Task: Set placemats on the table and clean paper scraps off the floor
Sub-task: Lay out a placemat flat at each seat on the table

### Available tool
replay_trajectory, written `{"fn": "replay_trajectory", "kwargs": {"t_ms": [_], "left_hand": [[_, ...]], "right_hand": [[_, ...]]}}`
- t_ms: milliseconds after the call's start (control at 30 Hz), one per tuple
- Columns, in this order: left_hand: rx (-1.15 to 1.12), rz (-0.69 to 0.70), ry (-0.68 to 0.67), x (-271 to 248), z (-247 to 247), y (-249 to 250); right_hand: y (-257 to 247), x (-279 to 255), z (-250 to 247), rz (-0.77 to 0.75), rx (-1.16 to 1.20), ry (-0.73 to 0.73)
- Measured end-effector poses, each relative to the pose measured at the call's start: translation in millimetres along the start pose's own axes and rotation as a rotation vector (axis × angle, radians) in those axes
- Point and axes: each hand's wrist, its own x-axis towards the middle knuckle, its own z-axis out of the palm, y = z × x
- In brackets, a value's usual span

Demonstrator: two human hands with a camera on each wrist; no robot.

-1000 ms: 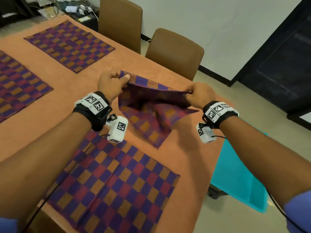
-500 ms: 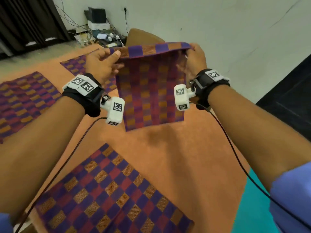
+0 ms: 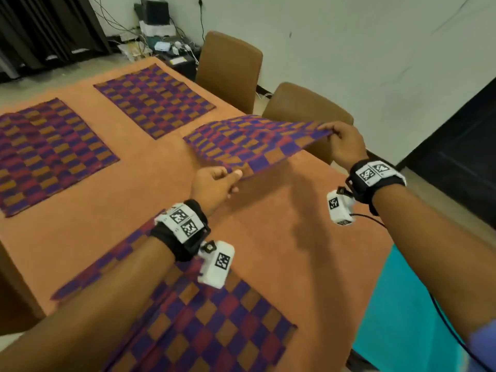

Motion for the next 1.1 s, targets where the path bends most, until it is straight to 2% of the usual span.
{"fn": "replay_trajectory", "kwargs": {"t_ms": [100,200,267,433,633,767,867,933,1100], "left_hand": [[0.058,-0.288,-0.123,-18.0,46.7,-47.6],[0.037,-0.516,-0.208,-34.9,89.2,-85.0],[0.048,-0.588,-0.215,-43.5,113.4,-103.3],[0.034,-0.644,-0.164,-60.3,158.3,-120.4],[0.141,-0.569,-0.183,-83.8,207.6,-107.7],[0.266,-0.554,-0.346,-93.2,231.2,-100.8],[0.397,-0.581,-0.455,-93.0,226.0,-100.9],[0.531,-0.489,-0.455,-86.5,217.3,-100.8],[0.943,-0.107,-0.359,-50.7,187.7,-101.8]], "right_hand": [[60.1,-32.6,-7.2,0.123,-0.193,-0.047],[116.1,-53.5,-11.0,0.244,-0.33,-0.169],[144.3,-67.3,-12.3,0.265,-0.378,-0.239],[189.8,-78.5,-21.7,0.258,-0.394,-0.239],[210.6,-72.0,-51.3,0.283,-0.393,-0.151],[223.4,-73.5,-63.2,0.356,-0.406,-0.234],[229.7,-77.8,-65.1,0.388,-0.384,-0.227],[231.5,-80.7,-63.7,0.4,-0.351,-0.204],[237.9,-87.8,-58.7,0.412,-0.264,-0.171]]}}
